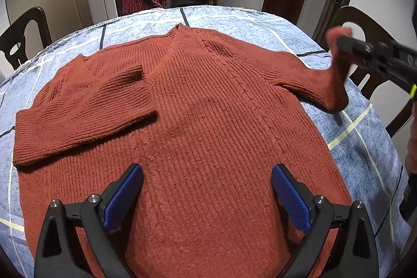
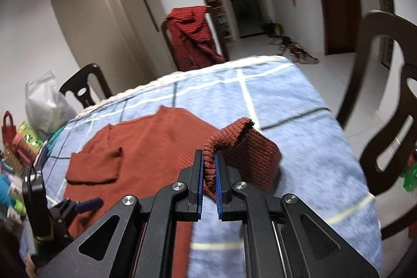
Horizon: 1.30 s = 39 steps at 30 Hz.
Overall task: Fold small clothes
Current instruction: 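Grasp the cuff with the right gripper, fold it across the body, release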
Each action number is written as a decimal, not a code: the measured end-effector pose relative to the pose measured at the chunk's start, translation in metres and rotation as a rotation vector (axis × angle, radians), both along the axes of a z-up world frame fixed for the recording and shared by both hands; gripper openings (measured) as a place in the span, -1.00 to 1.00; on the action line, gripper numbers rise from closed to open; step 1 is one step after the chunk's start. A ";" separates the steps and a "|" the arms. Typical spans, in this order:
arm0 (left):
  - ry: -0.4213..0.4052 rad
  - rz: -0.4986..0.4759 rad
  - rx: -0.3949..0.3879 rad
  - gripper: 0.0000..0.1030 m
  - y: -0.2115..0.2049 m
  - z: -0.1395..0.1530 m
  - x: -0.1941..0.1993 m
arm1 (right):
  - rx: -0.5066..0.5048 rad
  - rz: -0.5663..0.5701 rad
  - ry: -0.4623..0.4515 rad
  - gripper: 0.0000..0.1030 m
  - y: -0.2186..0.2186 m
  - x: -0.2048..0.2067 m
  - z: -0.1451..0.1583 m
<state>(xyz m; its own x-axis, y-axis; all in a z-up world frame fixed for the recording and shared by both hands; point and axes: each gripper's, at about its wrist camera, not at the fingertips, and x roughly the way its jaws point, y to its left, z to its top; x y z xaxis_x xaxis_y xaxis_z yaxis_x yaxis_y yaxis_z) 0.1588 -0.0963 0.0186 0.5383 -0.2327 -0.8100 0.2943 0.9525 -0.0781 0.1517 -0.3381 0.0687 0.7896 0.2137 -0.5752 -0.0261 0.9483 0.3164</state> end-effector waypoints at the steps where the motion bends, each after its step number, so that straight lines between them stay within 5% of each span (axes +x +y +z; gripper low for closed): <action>1: 0.003 0.003 -0.005 0.94 0.003 0.000 0.000 | -0.005 0.017 -0.001 -0.85 0.006 0.005 0.001; 10: 0.028 0.051 -0.070 0.94 0.029 0.005 0.006 | -0.009 0.157 0.014 -0.85 0.045 0.028 0.003; 24: 0.033 0.058 -0.104 0.94 0.025 0.012 0.016 | 0.181 0.261 0.172 -0.81 0.053 0.046 -0.034; 29: 0.031 0.030 -0.119 0.94 0.014 0.017 0.016 | 0.188 0.277 0.134 -0.24 0.047 0.036 -0.025; 39: 0.039 0.031 -0.175 0.94 0.005 0.027 0.032 | 0.227 0.199 0.099 -0.21 0.017 0.006 -0.026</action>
<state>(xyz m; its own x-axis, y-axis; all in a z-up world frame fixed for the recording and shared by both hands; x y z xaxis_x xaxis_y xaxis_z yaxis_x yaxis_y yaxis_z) 0.1910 -0.0916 0.0457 0.5169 -0.3559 -0.7786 0.2581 0.9320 -0.2546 0.1574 -0.3213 0.0430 0.6619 0.4897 -0.5675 -0.1622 0.8327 0.5294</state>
